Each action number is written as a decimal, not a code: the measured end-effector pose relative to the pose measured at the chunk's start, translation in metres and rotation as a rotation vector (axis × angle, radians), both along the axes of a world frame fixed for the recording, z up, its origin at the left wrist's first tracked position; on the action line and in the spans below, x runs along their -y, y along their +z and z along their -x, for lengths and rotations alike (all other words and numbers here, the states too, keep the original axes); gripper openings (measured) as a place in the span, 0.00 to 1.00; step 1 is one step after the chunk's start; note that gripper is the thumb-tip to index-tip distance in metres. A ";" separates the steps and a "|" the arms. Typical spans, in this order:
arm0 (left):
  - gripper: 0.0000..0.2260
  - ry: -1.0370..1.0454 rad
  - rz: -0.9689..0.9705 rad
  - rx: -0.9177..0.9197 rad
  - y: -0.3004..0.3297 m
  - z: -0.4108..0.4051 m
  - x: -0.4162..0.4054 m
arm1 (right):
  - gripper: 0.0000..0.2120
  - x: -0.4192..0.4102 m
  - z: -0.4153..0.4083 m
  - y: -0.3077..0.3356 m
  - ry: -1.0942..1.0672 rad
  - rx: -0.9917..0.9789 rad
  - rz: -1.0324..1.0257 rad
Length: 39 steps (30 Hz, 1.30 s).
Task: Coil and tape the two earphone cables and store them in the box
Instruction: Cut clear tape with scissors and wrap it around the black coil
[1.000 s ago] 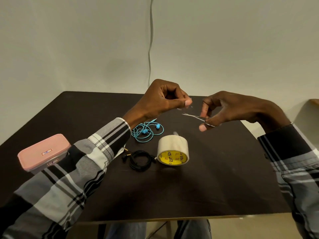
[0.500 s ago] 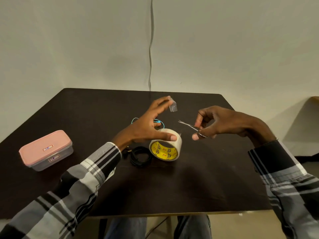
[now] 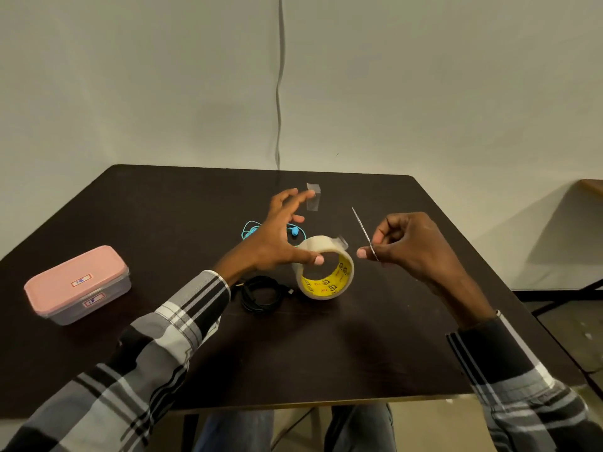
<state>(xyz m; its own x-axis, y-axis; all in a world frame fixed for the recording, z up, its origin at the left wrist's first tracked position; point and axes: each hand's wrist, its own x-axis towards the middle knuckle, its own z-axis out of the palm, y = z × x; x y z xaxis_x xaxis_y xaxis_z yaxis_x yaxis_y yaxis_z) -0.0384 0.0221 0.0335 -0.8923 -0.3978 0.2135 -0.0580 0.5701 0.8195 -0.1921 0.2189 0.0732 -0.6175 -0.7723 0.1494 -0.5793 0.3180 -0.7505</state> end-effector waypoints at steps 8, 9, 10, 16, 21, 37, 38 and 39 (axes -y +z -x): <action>0.44 0.115 -0.385 -0.037 -0.022 0.038 -0.025 | 0.06 -0.014 -0.007 -0.008 -0.019 0.012 -0.040; 0.45 0.137 -0.429 -0.039 -0.025 0.041 -0.027 | 0.05 -0.014 -0.009 -0.008 -0.027 0.015 -0.048; 0.45 0.146 -0.476 -0.043 -0.029 0.045 -0.029 | 0.05 -0.014 -0.010 -0.010 -0.043 0.015 -0.056; 0.42 0.173 -0.651 -0.062 -0.040 0.057 -0.043 | 0.03 -0.004 -0.010 -0.024 -0.110 -0.036 -0.145; 0.41 0.189 -0.669 -0.076 -0.043 0.059 -0.045 | 0.05 0.008 -0.011 -0.041 -0.166 -0.135 -0.260; 0.25 0.251 -0.487 -0.036 -0.025 0.039 -0.040 | 0.07 0.022 -0.014 -0.044 -0.108 -0.394 -0.518; 0.25 0.251 -0.483 -0.038 -0.024 0.037 -0.039 | 0.08 0.023 -0.014 -0.043 -0.102 -0.393 -0.525; 0.25 0.256 -0.480 -0.038 -0.022 0.035 -0.039 | 0.08 0.024 -0.014 -0.042 -0.100 -0.388 -0.529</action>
